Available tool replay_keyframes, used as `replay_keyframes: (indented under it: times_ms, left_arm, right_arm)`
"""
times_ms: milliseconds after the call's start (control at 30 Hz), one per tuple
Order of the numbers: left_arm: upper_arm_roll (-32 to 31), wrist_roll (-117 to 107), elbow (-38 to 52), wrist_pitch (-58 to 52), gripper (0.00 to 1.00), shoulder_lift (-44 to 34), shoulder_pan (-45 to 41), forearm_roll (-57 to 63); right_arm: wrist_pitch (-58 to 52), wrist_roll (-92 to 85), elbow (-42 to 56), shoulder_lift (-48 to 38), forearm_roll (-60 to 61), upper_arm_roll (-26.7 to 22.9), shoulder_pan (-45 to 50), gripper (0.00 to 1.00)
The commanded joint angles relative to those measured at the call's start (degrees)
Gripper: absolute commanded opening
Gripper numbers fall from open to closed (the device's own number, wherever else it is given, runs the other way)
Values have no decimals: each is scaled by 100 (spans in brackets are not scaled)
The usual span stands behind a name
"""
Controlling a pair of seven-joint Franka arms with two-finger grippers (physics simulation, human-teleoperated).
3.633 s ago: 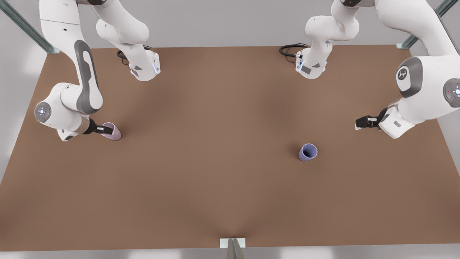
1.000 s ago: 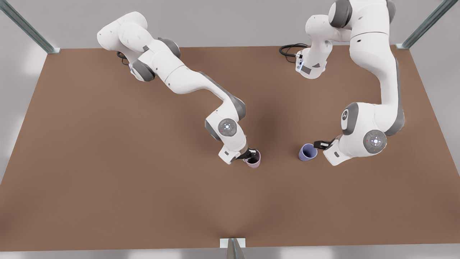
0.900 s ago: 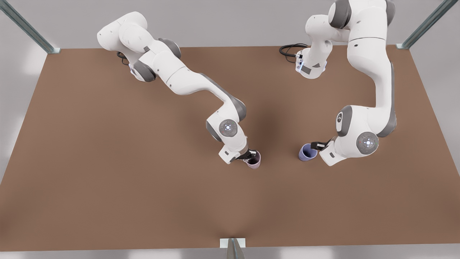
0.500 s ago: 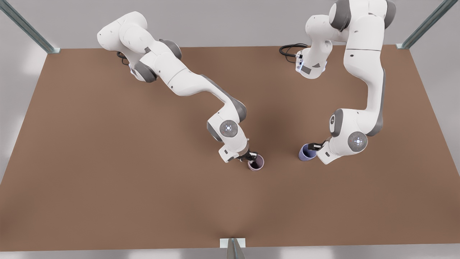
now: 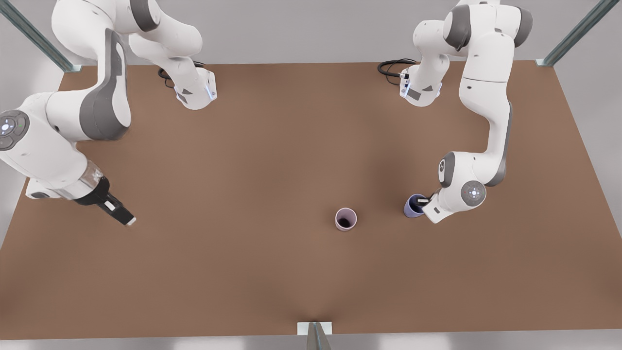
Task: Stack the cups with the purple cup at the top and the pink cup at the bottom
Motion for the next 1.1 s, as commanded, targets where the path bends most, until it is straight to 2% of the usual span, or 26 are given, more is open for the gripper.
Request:
replay_keyframes:
  times_ms: [0,100,200,233,267,300,367,400,433,500,533,567,600,700,733,767,967,1067]
  left_arm:
    - [-21,-108,2,74,21,-24,-7,-47]
    - [-65,-187,2,21,21,-68,-7,-47]
    - [-74,-195,81,21,21,-59,-7,-47]
    - [-65,-187,361,-258,21,-121,-7,-39]
    - [-65,-196,756,-863,21,-182,-7,-39]
    - [-65,-554,1519,-1865,21,-200,-7,14]
    - [-56,-1310,3015,-3405,21,257,-235,41]
    - [-56,-1549,3280,-3442,21,257,-332,23]
    - [-56,-1751,3508,-3442,21,257,-455,5]
    - [-47,-2287,3658,-3415,21,257,-859,14]
    - [-56,-2787,3895,-3406,21,397,-1034,-12]
    - [-65,-3175,4150,-3389,21,556,-1228,-30]
    - [-74,-3526,4291,-3328,21,661,-1360,-47]
    - [-354,-4388,4704,-3248,21,986,-1422,-118]
    - [-425,-4440,4704,-3117,21,1021,-1439,-118]
    - [-425,-4537,4704,-3055,21,1083,-1501,-179]
    - [-460,-4722,4660,-2334,21,1294,-1554,-311]
    - [-460,-4704,4652,-2317,21,1364,-1536,-311]
  right_arm:
    - [-1031,-4303,-360,-323,-283,-46,-125,100]
    - [-654,-4610,-299,-166,-266,-46,-152,100]
    - [-347,-6839,-509,-253,-20,-29,-152,100]
    - [-188,-7824,-571,-271,-20,-38,-161,100]
    - [-170,-8038,-676,-341,-20,-38,-161,100]
    - [163,-8667,-922,-464,-20,-38,-161,100]
    - [243,-9392,-975,-447,147,-55,-204,100]
    - [208,-9383,-940,-447,191,-46,-222,100]
    - [-90,-9392,-817,-385,771,-64,-459,100]
    - [58,-9645,-703,-377,227,6,-371,100]
    - [366,-10604,-729,-324,209,-2,-363,100]
    - [261,-10220,-712,-315,227,-11,-372,100]
    - [-134,-8613,-677,-341,209,6,-354,100]
    - [-442,-4675,-650,-359,244,50,-345,100]
    - [-539,-3347,-650,-359,235,244,-345,100]
    - [-539,-2669,-650,-359,235,323,-345,100]
    - [-513,-3318,-641,-324,244,296,-363,100]
    - [-513,-3327,-641,-324,244,296,-363,100]
